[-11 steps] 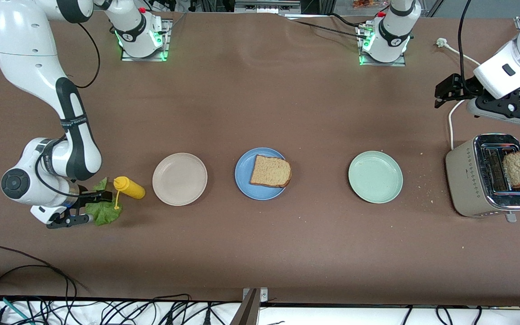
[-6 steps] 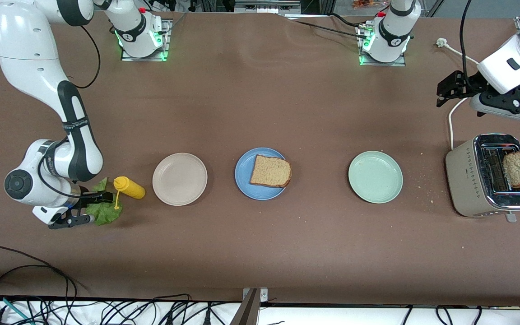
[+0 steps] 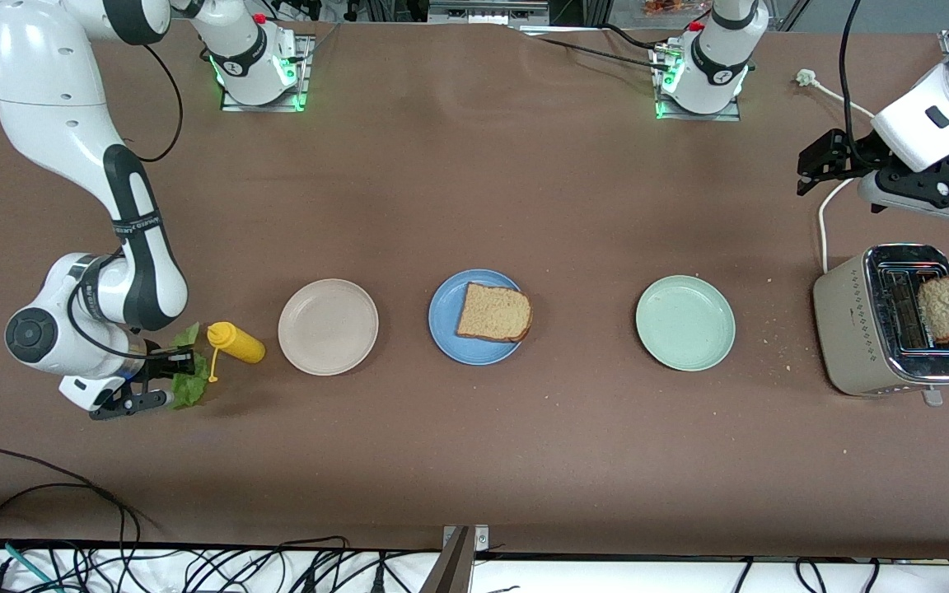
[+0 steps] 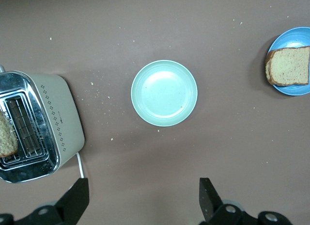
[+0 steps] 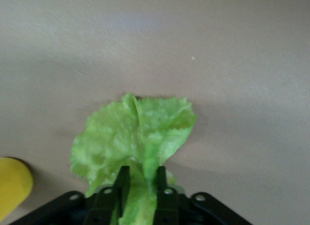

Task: Make sandwich in blue plate with both arms
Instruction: 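Lift the lettuce with the right gripper and carry it to the blue plate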

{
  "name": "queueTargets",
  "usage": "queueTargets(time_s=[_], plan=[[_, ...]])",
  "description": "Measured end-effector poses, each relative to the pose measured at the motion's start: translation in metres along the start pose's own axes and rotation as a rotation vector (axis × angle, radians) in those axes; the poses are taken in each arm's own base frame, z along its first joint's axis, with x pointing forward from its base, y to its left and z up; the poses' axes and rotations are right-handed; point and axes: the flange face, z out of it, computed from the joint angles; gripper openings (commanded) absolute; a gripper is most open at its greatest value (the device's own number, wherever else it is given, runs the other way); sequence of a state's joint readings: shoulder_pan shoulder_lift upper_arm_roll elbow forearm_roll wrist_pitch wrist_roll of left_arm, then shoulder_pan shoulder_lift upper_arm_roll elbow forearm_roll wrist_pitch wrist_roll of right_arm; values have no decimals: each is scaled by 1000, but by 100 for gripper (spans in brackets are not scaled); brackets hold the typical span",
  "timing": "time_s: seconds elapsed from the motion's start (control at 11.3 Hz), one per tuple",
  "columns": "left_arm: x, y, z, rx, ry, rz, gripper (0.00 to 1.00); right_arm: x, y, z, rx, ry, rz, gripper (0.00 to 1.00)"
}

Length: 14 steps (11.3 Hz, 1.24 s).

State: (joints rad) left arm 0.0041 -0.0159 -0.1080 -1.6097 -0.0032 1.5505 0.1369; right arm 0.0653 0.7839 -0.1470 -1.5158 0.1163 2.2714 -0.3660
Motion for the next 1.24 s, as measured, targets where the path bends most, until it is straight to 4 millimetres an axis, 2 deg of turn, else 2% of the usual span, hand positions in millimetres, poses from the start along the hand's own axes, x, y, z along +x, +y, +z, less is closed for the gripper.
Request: queueTargets(time_s=[0.18,0.35,0.53,0.8,0.98,1.24], plan=[[0,0,0,0,0,0,100,5,-12,-23,10,30,-14,0],[0,-2,0,0,0,-3,100,4,-25,-56,32,35,-30,0],[0,-2,0,0,0,-4,100,-3,-30,-88,52,14,-35,0],[0,-2,0,0,0,-4,100,-13,-32,-119,69,-8,-39,0],[0,-2,0,0,0,-4,100,-23,-35,-157,85,-25,-45,0],[0,-3,0,0,-1,-5,100,-47,-43,-227,111,-45,-59,0]])
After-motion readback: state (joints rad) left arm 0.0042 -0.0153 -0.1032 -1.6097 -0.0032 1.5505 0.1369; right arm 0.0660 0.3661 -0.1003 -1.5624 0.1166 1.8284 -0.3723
